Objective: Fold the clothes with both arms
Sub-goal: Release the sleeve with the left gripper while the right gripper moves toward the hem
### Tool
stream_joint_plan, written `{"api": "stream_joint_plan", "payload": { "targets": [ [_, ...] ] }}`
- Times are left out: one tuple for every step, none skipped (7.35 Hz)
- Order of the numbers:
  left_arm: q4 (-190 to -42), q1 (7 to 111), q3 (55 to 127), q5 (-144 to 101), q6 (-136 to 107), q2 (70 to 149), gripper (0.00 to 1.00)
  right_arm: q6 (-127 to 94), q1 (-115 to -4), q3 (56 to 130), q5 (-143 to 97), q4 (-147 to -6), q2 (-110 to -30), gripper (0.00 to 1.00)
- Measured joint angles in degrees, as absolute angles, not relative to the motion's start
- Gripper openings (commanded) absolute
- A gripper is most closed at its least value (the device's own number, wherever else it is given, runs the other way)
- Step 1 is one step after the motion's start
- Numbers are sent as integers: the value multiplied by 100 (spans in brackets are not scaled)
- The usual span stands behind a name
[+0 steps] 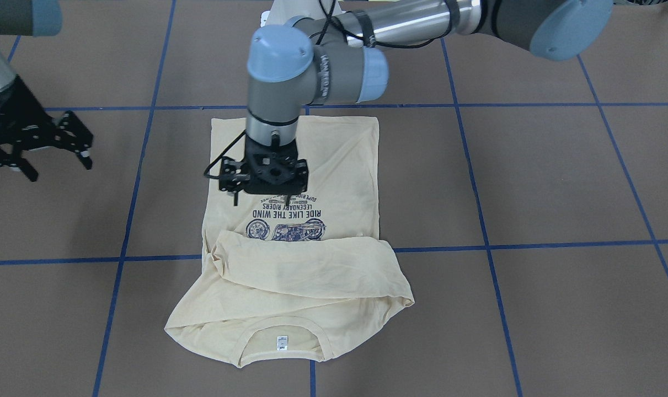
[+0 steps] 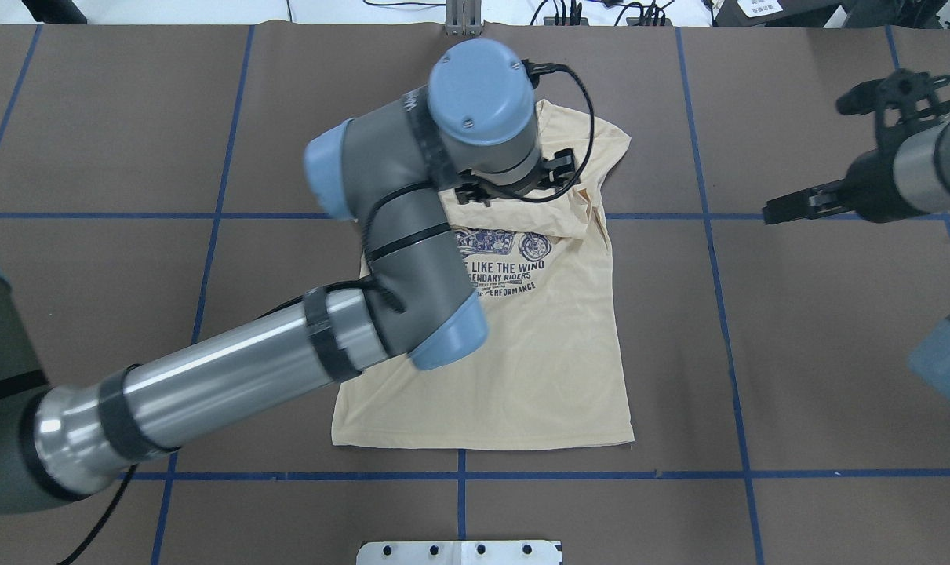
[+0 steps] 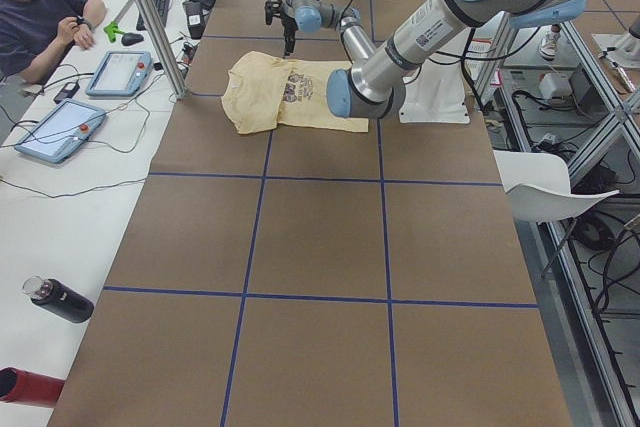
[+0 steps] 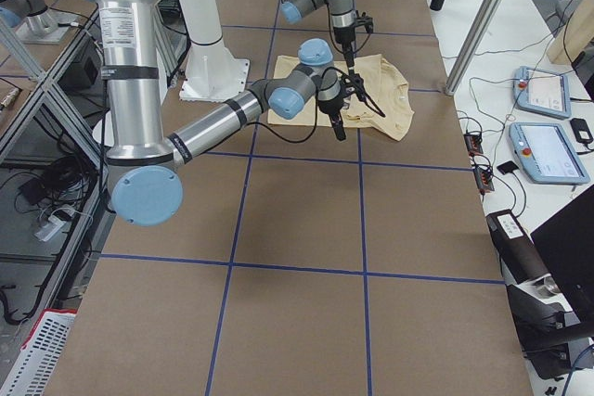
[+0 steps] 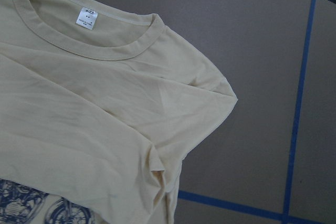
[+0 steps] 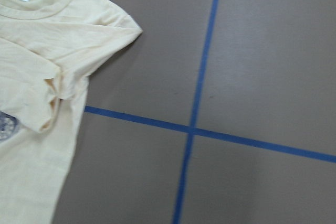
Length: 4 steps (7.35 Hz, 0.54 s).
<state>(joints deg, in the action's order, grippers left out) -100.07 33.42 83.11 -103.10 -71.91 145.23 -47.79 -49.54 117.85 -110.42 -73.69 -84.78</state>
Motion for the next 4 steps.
{"api": "stream_joint_plan", "payload": {
  "targets": [
    [-9753,3368,9491,-10313,-6653,13565,100,-5552,-4269,11879,-10467,-7428,-8206,100],
    [-9676,3391,10519,-10305,-6285,12566,100,-6201,-3611,12090,-9935,-7679,-8002,100],
    [-9686,3408,11226,-10290,-6123,11764,100,-6751,-2991,12350,-9433,-8216,-7777,100],
    [-9826,3391,11615,-10278,-6088,11183,100,-7265,-2370,12521,-8891,-8805,-7521,100]
  ]
}}
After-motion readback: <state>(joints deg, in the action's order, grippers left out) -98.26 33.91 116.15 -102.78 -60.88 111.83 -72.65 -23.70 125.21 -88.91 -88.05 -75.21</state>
